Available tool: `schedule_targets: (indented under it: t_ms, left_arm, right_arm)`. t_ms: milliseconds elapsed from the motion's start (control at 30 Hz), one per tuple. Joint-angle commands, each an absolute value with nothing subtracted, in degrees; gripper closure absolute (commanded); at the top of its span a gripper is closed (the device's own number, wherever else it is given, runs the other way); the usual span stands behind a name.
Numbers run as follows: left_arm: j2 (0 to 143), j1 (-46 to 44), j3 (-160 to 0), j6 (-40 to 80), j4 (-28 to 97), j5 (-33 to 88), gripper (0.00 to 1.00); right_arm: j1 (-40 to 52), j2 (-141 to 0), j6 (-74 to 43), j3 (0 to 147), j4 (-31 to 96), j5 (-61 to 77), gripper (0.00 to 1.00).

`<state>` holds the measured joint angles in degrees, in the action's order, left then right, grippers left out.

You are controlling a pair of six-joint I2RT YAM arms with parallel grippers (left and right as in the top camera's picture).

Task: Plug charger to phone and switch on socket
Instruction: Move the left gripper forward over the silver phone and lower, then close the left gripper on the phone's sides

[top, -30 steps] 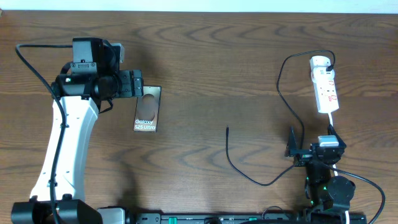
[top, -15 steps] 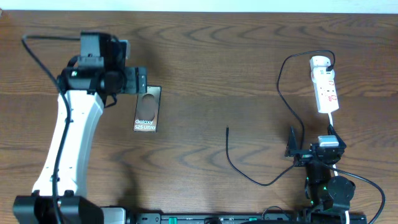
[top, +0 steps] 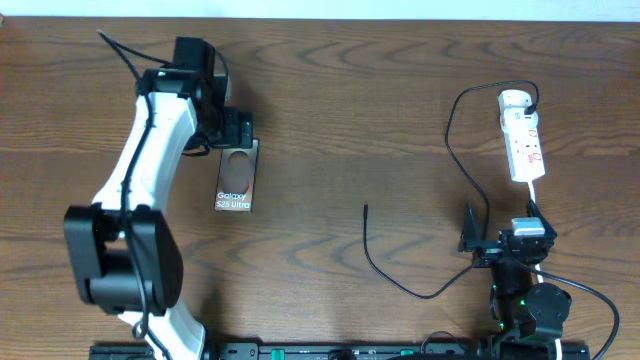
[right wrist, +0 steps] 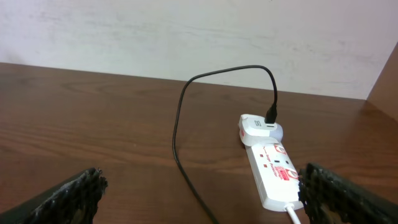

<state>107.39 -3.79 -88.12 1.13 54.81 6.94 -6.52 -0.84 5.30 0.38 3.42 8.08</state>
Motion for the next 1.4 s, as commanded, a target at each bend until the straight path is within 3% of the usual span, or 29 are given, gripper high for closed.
schedule_targets:
  t_ms: [0, 367, 1367]
  left_arm:
    - [110.0, -3.7, -88.7, 2.2, 55.2, 6.8, 0.05]
    - [116.7, -3.7, -87.8, 1.1, 54.7, 6.8, 0.05]
    - [116.8, -6.5, -82.0, -1.0, 48.9, 3.7, 0.05]
  right_arm:
    - [-5.9, -0.6, 6.1, 0.3, 3.7, 7.9, 0.01]
    - [-5.9, -0.6, 6.1, 0.3, 3.7, 7.9, 0.01]
    - [-5.9, -0.6, 6.1, 0.3, 3.7, 7.9, 0.01]
